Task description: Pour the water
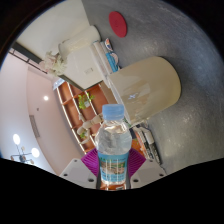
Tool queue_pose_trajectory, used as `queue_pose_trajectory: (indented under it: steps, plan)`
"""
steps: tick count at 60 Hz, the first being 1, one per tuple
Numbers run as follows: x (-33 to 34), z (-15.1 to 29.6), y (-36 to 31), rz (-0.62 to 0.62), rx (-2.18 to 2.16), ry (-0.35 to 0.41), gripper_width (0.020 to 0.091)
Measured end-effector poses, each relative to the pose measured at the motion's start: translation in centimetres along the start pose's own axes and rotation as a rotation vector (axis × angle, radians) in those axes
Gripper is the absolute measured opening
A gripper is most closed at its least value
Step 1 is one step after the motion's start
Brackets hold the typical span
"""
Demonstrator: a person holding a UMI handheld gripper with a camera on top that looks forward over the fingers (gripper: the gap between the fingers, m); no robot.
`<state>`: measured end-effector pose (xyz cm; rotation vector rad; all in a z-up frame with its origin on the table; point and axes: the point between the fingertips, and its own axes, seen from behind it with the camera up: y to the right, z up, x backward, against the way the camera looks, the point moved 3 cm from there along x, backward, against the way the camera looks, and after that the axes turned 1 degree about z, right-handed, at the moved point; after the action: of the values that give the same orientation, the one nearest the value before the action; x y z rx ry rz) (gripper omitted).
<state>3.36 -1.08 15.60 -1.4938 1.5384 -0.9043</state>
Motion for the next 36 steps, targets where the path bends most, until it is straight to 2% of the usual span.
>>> queue_pose_trajectory:
  steps: [10,17,21,30,36]
  plan:
    - [0.1,0.1,-0.4,-0.003,0.011,-0.015,0.0333]
    - [0.6,-0.2,0.9,-0.072,0.108,-0.025,0.0332]
    - [0.8,-0.4,0.8,-0.105,0.248,-0.025,0.0333]
    - [-0.1,-1.0,-2.8,-0.073,0.646,-0.081,0.0336]
    - [-0.3,-0.5,-6.4,-0.038,0.955,-0.071,0.0336]
